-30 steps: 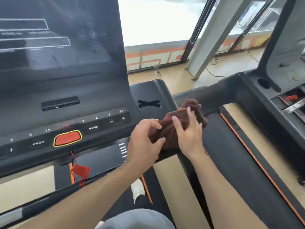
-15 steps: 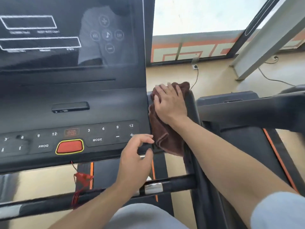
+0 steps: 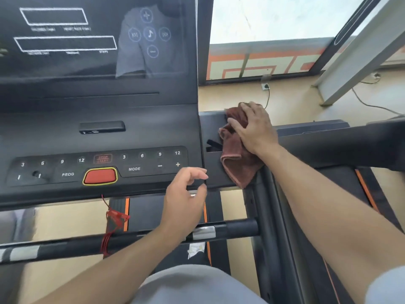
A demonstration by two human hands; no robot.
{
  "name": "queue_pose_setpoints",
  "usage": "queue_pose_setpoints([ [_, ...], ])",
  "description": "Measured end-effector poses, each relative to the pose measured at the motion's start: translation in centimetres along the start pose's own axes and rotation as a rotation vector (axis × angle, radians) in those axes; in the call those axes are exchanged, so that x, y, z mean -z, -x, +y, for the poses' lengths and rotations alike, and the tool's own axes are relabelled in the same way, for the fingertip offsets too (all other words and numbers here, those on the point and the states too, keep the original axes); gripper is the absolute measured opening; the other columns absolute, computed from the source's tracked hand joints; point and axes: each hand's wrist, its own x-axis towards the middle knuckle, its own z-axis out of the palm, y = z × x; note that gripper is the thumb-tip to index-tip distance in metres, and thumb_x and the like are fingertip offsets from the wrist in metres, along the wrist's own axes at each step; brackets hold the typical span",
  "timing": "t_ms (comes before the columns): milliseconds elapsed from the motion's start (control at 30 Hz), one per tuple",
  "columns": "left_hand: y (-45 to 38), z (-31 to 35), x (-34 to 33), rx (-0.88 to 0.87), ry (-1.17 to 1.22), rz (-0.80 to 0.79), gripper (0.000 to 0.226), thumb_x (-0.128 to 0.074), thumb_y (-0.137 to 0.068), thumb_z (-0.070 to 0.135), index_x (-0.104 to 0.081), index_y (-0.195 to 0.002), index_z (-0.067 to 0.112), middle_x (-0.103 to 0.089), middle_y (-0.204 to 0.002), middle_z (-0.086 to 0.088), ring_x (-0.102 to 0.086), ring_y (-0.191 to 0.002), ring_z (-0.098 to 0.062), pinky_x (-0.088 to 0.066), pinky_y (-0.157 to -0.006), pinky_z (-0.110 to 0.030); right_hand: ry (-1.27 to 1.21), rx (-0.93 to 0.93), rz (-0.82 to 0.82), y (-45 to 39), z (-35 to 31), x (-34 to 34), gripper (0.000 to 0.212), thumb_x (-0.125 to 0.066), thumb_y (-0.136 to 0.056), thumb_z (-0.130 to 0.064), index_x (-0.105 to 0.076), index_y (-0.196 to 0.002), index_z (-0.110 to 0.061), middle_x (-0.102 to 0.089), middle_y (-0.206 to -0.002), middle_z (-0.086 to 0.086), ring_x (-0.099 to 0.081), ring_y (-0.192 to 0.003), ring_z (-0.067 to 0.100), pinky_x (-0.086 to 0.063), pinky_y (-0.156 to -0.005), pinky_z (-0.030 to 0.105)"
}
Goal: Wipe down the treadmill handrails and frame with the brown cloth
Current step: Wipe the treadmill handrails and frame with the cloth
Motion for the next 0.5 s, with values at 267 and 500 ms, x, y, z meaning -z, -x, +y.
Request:
queue_pose_setpoints([
  [267,2.7,-1.3,-0.6,0.096,-0.013,-0.01,0.033,-0.061,-0.089,0.001,-0.061,-0.09,0.034,-0.068,-0.105,0.027,-0.061,-0.107,0.002,-0.047,-0.085,-0.017,0.145,0.118,0.018,11.6,0.8,-1.4,0.079,-0.036,-0.095,-0.077,-0.03,-0.161,-0.033,-0.017,-0.172,-0.007,-0.003,-0.16,0.018,-0.017,-0.128,0.05],
  [500,5.3,-2.6,2.1,0.223,0.141,-0.066,0.015,-0.066,-0.093,0.01,-0.064,-0.099,0.023,-0.071,-0.099,0.012,-0.065,-0.089,0.002,-0.047,-0.078,-0.009,-0.416,0.023,0.191,21.6,-3.5,-3.9,0.021,-0.062,-0.1,-0.025,-0.07,-0.118,-0.031,-0.076,-0.116,-0.009,-0.072,-0.111,0.017,-0.056,-0.096,0.048],
])
